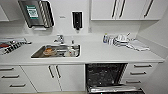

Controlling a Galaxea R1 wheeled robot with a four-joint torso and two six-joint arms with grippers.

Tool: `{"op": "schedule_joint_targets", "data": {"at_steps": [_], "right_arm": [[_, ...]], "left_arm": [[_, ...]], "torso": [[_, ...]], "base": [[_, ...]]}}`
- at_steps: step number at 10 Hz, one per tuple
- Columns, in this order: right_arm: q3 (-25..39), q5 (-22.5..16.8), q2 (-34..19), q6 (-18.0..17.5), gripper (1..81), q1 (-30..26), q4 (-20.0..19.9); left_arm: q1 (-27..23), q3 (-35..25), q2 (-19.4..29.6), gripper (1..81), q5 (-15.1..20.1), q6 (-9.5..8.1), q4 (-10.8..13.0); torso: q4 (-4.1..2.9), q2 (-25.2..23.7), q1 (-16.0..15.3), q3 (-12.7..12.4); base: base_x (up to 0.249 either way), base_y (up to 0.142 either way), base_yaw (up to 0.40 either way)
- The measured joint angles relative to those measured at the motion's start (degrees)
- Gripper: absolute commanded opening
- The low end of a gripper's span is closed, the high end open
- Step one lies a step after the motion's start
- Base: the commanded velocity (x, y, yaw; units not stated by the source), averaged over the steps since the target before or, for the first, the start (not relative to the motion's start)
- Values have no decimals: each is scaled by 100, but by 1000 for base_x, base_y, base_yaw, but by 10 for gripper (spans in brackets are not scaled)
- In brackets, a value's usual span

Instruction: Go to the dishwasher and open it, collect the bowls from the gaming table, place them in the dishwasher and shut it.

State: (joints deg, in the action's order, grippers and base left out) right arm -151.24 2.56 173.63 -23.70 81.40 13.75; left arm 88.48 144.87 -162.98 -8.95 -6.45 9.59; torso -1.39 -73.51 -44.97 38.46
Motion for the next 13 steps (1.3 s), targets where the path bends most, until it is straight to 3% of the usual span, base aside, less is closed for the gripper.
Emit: {"op": "schedule_joint_targets", "data": {"at_steps": [3,5,13], "right_arm": [[-188,28,33,-9,811,-80,0],[-188,94,51,16,811,-17,9],[-190,102,62,38,811,104,66]], "left_arm": [[-6,184,-235,811,0,4,-9],[-30,218,-422,811,-2,0,-21],[38,256,-386,811,2,-7,-133]], "torso": [[0,561,358,-96],[0,957,616,-337],[0,2546,1659,-1451]], "base": [[0,0,0],[0,0,0],[0,0,0]]}}
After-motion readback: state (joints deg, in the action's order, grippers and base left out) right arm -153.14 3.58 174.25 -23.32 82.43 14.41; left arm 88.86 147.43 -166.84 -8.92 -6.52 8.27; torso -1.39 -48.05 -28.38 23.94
